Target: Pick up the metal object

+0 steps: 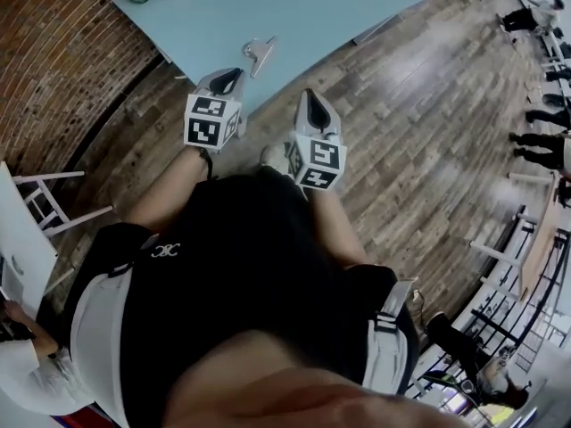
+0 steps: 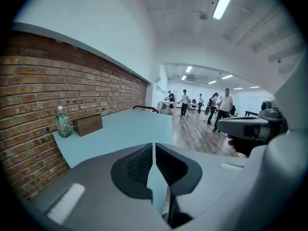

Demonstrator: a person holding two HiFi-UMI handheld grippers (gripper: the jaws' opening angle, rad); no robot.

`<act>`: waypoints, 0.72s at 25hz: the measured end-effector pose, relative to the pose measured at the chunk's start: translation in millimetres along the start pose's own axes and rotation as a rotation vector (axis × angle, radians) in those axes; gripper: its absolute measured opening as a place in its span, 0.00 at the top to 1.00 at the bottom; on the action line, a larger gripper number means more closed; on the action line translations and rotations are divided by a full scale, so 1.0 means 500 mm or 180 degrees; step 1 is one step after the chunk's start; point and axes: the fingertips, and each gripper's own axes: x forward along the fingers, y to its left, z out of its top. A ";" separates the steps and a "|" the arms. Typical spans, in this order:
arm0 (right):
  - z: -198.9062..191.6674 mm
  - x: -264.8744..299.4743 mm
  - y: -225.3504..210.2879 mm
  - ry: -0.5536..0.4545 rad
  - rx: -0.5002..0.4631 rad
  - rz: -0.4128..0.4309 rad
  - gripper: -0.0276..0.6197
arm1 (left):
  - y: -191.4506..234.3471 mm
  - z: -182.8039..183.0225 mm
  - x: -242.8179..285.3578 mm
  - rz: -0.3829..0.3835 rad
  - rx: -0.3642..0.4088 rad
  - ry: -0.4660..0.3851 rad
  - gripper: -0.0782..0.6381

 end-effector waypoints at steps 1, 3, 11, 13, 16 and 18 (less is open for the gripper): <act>0.008 0.019 -0.008 0.0003 -0.0010 0.0049 0.93 | 0.007 0.005 0.015 0.0041 -0.0014 0.0020 0.87; 0.022 0.058 -0.020 0.0021 -0.0039 0.0166 0.93 | 0.020 0.013 0.042 0.0131 -0.0043 0.0060 0.85; 0.046 0.182 -0.033 0.0116 -0.0122 0.0652 0.93 | 0.072 0.024 0.116 0.0498 -0.0217 0.0194 0.84; 0.045 0.202 -0.035 0.0152 -0.0137 0.0752 0.93 | 0.080 0.016 0.135 0.0530 -0.0269 0.0265 0.83; 0.045 0.224 -0.041 0.0200 -0.0176 0.0882 0.93 | 0.086 -0.009 0.170 0.0502 -0.0362 0.0452 0.78; 0.041 0.242 -0.050 0.0249 -0.0202 0.0928 0.93 | 0.095 -0.026 0.198 0.0504 -0.0374 0.0576 0.77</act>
